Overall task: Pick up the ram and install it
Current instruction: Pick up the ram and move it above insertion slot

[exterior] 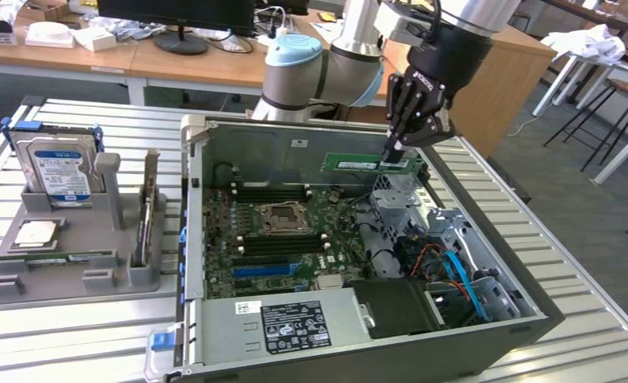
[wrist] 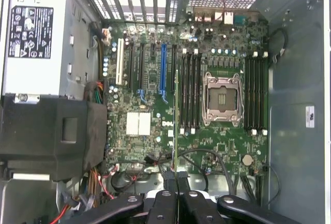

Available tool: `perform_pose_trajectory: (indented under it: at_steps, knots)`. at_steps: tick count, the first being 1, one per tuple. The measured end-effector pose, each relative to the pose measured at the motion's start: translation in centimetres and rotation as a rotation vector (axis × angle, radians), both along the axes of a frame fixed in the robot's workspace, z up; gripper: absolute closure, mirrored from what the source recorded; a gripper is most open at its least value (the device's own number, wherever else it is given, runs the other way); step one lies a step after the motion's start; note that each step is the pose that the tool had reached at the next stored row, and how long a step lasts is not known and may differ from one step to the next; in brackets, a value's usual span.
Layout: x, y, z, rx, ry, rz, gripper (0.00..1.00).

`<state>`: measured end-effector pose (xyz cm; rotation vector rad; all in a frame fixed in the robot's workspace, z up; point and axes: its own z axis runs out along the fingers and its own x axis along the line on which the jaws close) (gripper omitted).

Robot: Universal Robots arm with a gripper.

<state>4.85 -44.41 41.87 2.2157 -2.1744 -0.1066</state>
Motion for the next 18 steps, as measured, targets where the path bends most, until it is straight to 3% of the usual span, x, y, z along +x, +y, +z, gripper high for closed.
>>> perform_pose_trajectory:
  at_steps: [18]
  knots:
    - [-4.0, 0.0, -0.11, 0.0, 0.0, 0.0, 0.89]
